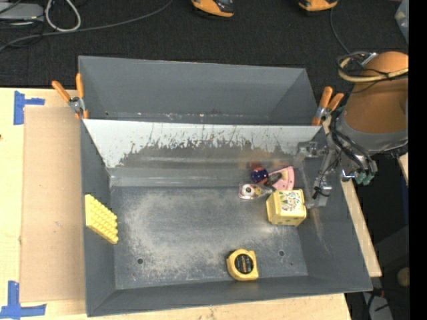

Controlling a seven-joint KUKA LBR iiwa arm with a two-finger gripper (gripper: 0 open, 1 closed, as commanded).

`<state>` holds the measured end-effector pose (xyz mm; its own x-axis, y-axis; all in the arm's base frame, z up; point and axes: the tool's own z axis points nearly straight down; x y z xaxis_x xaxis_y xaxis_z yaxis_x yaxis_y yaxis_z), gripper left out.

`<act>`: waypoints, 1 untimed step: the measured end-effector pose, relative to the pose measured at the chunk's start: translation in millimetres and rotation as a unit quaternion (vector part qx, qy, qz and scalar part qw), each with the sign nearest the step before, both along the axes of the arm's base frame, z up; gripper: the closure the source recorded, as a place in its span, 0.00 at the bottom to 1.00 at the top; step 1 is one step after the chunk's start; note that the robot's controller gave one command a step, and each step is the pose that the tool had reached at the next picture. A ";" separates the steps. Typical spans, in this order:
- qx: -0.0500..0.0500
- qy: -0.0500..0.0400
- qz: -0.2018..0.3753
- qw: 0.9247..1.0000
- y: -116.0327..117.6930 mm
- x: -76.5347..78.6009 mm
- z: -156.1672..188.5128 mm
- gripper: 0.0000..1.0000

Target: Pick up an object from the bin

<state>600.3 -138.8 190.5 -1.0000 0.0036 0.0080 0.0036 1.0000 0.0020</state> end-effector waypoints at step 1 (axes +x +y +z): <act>-0.001 -0.004 0.002 1.000 0.8 1.7 5.0 0.00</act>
Offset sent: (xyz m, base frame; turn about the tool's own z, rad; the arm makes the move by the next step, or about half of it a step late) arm -0.0175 -0.0191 -0.1205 -0.0911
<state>602.0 -138.0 195.5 -1.0000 -0.0005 0.0001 -0.0005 1.0000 0.0007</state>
